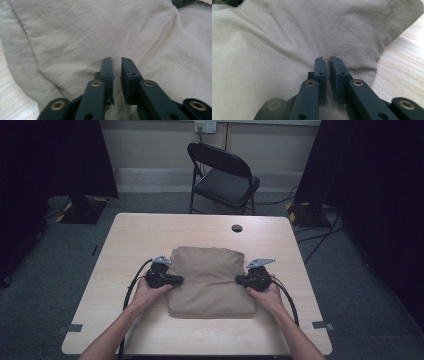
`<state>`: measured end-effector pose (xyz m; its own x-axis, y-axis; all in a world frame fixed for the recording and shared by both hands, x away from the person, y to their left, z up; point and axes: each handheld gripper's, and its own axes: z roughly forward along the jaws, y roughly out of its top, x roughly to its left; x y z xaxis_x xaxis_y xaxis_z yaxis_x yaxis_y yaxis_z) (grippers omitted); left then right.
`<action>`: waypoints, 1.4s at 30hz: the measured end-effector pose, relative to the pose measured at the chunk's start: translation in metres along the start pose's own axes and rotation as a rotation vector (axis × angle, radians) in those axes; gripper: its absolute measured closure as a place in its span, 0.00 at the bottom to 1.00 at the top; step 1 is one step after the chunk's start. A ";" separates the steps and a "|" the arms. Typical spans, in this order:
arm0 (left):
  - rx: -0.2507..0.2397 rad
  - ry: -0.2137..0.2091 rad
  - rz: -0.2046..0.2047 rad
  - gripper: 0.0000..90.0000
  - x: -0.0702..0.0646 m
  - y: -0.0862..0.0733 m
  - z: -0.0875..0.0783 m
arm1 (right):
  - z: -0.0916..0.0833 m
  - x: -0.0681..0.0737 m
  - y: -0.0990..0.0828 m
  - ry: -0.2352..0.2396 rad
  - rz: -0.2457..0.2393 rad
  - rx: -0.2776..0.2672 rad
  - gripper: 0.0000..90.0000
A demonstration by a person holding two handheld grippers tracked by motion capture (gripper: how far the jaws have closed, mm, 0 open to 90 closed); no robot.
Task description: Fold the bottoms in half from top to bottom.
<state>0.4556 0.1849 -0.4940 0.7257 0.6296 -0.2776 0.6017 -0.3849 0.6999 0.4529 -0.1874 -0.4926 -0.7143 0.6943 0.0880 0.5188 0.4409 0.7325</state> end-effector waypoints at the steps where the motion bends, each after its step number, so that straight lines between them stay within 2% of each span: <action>1: -0.003 -0.006 -0.004 0.94 0.000 -0.001 0.000 | 0.000 0.000 0.000 -0.002 0.002 0.001 0.93; 4: 0.009 -0.020 0.000 0.93 -0.003 -0.001 -0.001 | -0.003 0.002 0.001 0.009 0.020 0.000 0.84; 6: 0.017 -0.029 0.006 0.91 -0.003 0.001 -0.002 | -0.008 0.007 0.008 0.030 0.008 -0.042 0.87; 7: 0.003 -0.027 0.003 0.91 -0.004 0.004 -0.003 | -0.010 0.009 0.012 0.054 0.012 -0.069 0.89; 9: -0.061 -0.055 -0.007 0.91 -0.007 0.011 -0.009 | -0.009 0.016 0.020 0.093 0.003 -0.098 0.92; 12: -0.090 -0.100 0.012 0.92 -0.017 0.021 -0.008 | -0.001 0.026 0.028 0.137 -0.005 -0.101 0.95; 13: -0.087 -0.114 0.016 0.92 -0.020 0.022 -0.003 | 0.003 0.028 0.030 0.140 -0.014 -0.096 0.95; 15: -0.039 -0.132 0.051 0.89 -0.027 0.021 0.008 | 0.011 0.031 0.029 0.147 -0.019 -0.071 0.96; 17: -0.015 -0.142 0.057 0.87 -0.032 0.018 0.017 | 0.018 0.034 0.025 0.140 -0.036 -0.028 0.96; 18: -0.011 -0.148 0.058 0.86 -0.034 0.019 0.019 | 0.022 0.034 0.022 0.133 -0.043 -0.002 0.96; 19: -0.030 -0.167 0.042 0.85 -0.036 0.020 0.020 | 0.026 0.035 0.019 0.128 -0.044 0.011 0.97; 20: -0.038 -0.175 0.045 0.85 -0.041 0.023 0.021 | 0.028 0.034 0.017 0.134 -0.032 -0.010 0.98; 22: -0.027 -0.166 0.068 0.85 -0.048 0.025 0.024 | 0.028 0.035 0.018 0.133 -0.036 -0.007 0.98; 23: -0.005 -0.137 0.087 0.85 -0.051 0.024 0.028 | 0.028 0.035 0.017 0.131 -0.031 -0.008 0.97; 24: 0.012 -0.124 0.092 0.85 -0.051 0.022 0.030 | 0.027 0.035 0.017 0.130 -0.031 -0.009 0.97; 26: 0.028 -0.090 0.067 0.85 -0.045 0.018 0.034 | 0.026 0.035 0.017 0.127 -0.035 -0.006 0.94; 29: 0.037 -0.049 0.082 0.88 -0.038 0.017 0.031 | 0.024 0.035 0.017 0.113 -0.038 -0.003 0.91; 33: 0.021 -0.057 0.074 0.86 -0.035 0.016 0.026 | 0.018 0.032 0.017 0.107 -0.035 -0.013 0.87; 36: 0.015 -0.058 0.074 0.86 -0.032 0.015 0.024 | 0.009 0.029 0.017 0.112 -0.028 -0.030 0.90; 38: 0.008 -0.064 0.061 0.86 -0.029 0.014 0.020 | 0.004 0.026 0.016 0.119 -0.033 -0.029 0.93; 40: 0.011 -0.043 0.064 0.88 -0.026 0.013 0.016 | 0.000 0.023 0.012 0.113 -0.025 -0.021 0.94; 42: 0.025 -0.019 0.086 0.90 -0.022 0.010 0.012 | -0.002 0.018 0.007 0.101 -0.023 -0.009 0.95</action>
<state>0.4495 0.1587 -0.4887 0.7812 0.5807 -0.2294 0.5446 -0.4540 0.7052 0.4425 -0.1727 -0.4845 -0.7702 0.6226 0.1387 0.4979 0.4509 0.7408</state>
